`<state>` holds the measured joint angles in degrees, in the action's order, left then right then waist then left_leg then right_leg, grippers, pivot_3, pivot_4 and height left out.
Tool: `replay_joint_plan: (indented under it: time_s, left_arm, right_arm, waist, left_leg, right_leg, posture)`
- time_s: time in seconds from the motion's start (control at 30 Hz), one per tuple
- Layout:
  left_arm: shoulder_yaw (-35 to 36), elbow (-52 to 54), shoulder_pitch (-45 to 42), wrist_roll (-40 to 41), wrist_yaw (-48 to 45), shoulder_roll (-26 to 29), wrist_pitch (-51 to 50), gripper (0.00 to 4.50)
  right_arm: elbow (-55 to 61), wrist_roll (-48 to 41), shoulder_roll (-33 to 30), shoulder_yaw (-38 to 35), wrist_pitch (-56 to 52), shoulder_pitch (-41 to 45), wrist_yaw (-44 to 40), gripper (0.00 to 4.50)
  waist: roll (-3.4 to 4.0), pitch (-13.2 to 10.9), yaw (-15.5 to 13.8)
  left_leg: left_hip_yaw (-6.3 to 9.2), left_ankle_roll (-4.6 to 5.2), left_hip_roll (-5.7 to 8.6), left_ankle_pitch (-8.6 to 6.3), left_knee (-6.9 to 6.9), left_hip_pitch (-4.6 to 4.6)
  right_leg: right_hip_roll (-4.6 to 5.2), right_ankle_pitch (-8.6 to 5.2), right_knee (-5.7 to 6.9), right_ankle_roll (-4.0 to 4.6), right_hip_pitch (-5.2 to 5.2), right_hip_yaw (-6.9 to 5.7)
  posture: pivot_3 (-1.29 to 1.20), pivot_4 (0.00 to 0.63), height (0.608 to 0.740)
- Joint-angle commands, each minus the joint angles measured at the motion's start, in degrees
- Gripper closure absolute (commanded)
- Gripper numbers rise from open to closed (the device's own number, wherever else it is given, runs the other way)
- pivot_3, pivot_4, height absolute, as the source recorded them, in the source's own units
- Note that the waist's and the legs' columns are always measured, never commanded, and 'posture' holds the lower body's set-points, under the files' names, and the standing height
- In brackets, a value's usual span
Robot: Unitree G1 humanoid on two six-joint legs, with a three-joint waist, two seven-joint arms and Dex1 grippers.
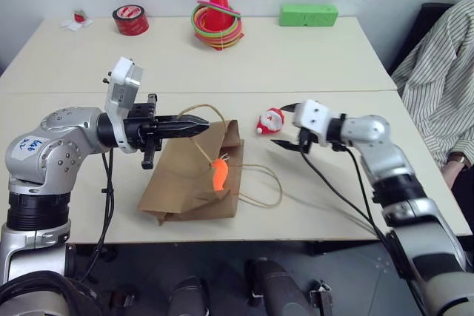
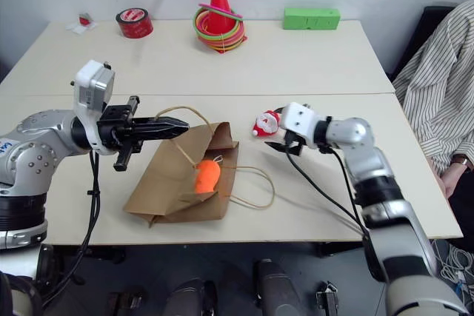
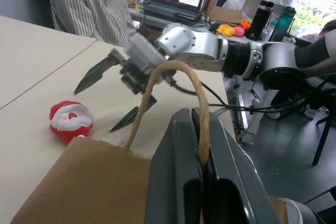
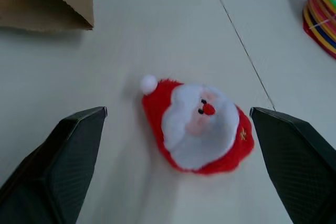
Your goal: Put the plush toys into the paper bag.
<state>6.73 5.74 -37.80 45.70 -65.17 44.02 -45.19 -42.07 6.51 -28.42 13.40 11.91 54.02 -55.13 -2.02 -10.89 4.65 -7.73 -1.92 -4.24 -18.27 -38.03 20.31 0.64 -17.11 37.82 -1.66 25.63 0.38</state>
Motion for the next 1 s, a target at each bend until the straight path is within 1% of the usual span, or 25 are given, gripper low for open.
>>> replay_joint_plan:
  time_s: [0.03,0.1,0.27,0.37,0.43,0.5,0.53,0.57,0.6,0.63,0.7,0.77,0.8,0.87,0.97,1.0]
  left_arm:
    - [0.98,0.37,-0.90,1.66,-1.70,2.59,-2.94,4.50]
    - [1.70,-0.16,-0.86,1.30,-1.60,3.07,-2.77,4.50]
    - [3.15,-1.87,-1.33,1.09,-2.18,4.01,-2.02,4.50]
    - [4.18,-3.14,-2.02,1.86,-2.31,3.89,-2.29,4.50]
    - [4.38,-3.57,-2.35,2.10,-2.59,3.80,-2.32,4.50]
    - [4.50,-3.68,-2.56,2.60,-2.80,3.54,-2.48,4.50]
    - [4.56,-3.64,-2.54,2.78,-2.86,3.49,-2.54,4.50]
    - [4.42,-3.59,-2.49,2.75,-2.95,3.40,-2.48,4.50]
    - [4.34,-3.52,-2.42,2.68,-3.01,3.35,-2.43,4.50]
    - [4.27,-3.48,-2.41,2.66,-3.07,3.28,-2.47,4.50]
    - [3.85,-3.14,-2.31,3.11,-3.59,3.26,-3.33,4.50]
    - [3.38,-2.55,-2.18,3.67,-4.09,3.13,-4.27,4.50]
    - [3.28,-2.30,-2.14,3.77,-4.11,2.93,-4.44,4.50]
    - [3.04,-1.95,-2.27,3.82,-4.06,2.37,-4.46,4.50]
    - [2.68,-1.34,-2.51,4.21,-4.33,1.75,-4.90,4.50]
    - [2.48,-1.06,-2.59,4.48,-4.59,1.60,-5.19,4.50]
  right_arm:
    - [-10.88,3.12,2.24,1.43,5.39,5.60,2.16,0.20]
    - [-15.23,4.10,3.53,2.00,5.84,7.61,2.35,0.62]
    - [-19.60,5.73,3.88,2.09,7.39,9.62,2.65,2.40]
    - [-19.93,5.97,2.92,1.59,9.30,9.69,2.80,3.32]
    - [-17.97,3.30,2.13,-0.25,9.44,8.69,-0.26,3.90]
    - [-10.93,-3.54,1.71,-3.54,6.92,5.87,-7.30,4.32]
    - [-5.36,-7.44,1.40,-4.68,4.76,3.64,-11.60,4.39]
    - [4.05,-12.10,0.30,-5.28,-0.70,-0.10,-15.67,4.40]
    - [10.90,-15.04,-0.54,-5.60,-4.87,-2.84,-18.10,4.40]
    - [17.15,-17.16,-1.38,-5.72,-8.39,-5.41,-19.18,4.40]
    - [28.80,-19.27,-2.41,-4.96,-14.94,-10.33,-18.60,4.40]
    - [36.40,-20.05,-1.43,-3.26,-19.81,-13.19,-16.73,4.40]
    - [38.51,-20.07,-0.63,-2.45,-21.41,-13.85,-15.79,4.40]
    - [39.21,-18.90,2.52,-0.41,-22.71,-13.74,-13.25,4.40]
    - [34.83,-15.51,9.04,2.65,-21.32,-10.98,-8.41,4.40]
    - [31.45,-14.17,11.89,3.13,-20.47,-9.24,-5.67,4.40]
  waist:
    - [0.00,0.00,0.20]
    - [0.00,0.00,0.28]
    - [0.00,0.00,0.36]
    - [0.00,0.00,0.34]
    - [0.00,0.00,0.30]
    - [0.00,0.00,0.23]
    - [0.00,0.00,0.15]
    - [0.00,0.00,0.08]
    - [0.01,-0.01,0.01]
    - [0.02,-0.01,-0.09]
    - [0.03,-0.02,-0.22]
    - [0.02,-0.02,0.01]
    - [0.03,-0.02,0.19]
    - [0.03,-0.02,0.36]
    - [0.02,-0.01,0.29]
    - [0.02,-0.01,0.41]
  left_leg:
    - [-0.03,0.05,0.00,-0.03,-0.04,0.00]
    - [-0.04,0.06,0.00,-0.04,-0.04,-0.01]
    - [-0.04,0.05,-0.02,-0.03,-0.05,-0.04]
    - [-0.04,0.04,-0.03,-0.03,-0.03,-0.05]
    - [-0.04,0.04,-0.02,-0.03,-0.04,-0.05]
    - [-0.04,0.04,-0.02,-0.04,-0.03,-0.04]
    - [-0.03,0.04,-0.02,-0.04,-0.03,-0.03]
    - [-0.01,0.04,-0.03,-0.04,-0.01,-0.01]
    - [0.00,0.02,-0.07,-0.05,-0.02,0.00]
    - [0.03,0.02,-0.09,-0.05,-0.01,0.01]
    - [0.06,-0.01,-0.12,-0.07,-0.05,0.02]
    - [0.05,-0.03,-0.11,-0.08,-0.08,0.00]
    - [0.04,-0.04,-0.11,-0.09,-0.11,-0.02]
    - [-0.02,-0.09,-0.11,-0.06,-0.12,-0.11]
    - [0.00,-0.16,-0.13,-0.02,-0.12,-0.13]
    - [-0.01,-0.16,-0.13,-0.01,-0.12,-0.12]
  right_leg:
    - [0.01,0.00,0.01,0.00,0.00,0.01]
    - [0.02,0.01,0.01,-0.01,0.00,0.03]
    - [0.02,0.01,0.07,-0.01,0.00,0.02]
    - [0.00,0.00,0.08,-0.01,0.00,0.03]
    - [0.01,0.00,0.08,-0.01,0.00,0.02]
    - [0.02,0.01,0.07,-0.01,-0.01,0.02]
    - [0.01,0.01,0.06,-0.01,-0.01,0.01]
    - [0.01,0.01,0.05,-0.02,-0.01,0.00]
    - [0.00,0.01,0.06,-0.02,-0.01,-0.02]
    - [-0.01,0.01,0.09,-0.02,-0.01,-0.04]
    - [-0.01,0.01,0.09,-0.02,-0.01,-0.08]
    - [-0.01,0.01,0.10,-0.02,-0.01,-0.06]
    - [-0.02,0.01,0.14,-0.02,-0.02,-0.06]
    - [-0.07,0.01,0.23,0.00,-0.03,0.00]
    - [-0.12,0.00,0.28,0.08,-0.02,-0.03]
    - [-0.12,0.00,0.29,0.08,0.00,-0.02]
  posture:
    - [0.00,0.150,0.740]
    - [0.00,0.150,0.740]
    - [0.00,0.150,0.740]
    - [0.00,0.150,0.740]
    - [0.00,0.150,0.740]
    - [0.00,0.150,0.740]
    - [0.00,0.150,0.740]
    - [0.00,0.150,0.740]
    - [0.00,0.150,0.740]
    - [0.00,0.150,0.740]
    - [0.00,0.150,0.740]
    - [0.00,0.150,0.740]
    - [0.00,0.150,0.740]
    - [0.00,0.150,0.740]
    - [0.00,0.150,0.740]
    - [0.00,0.150,0.740]
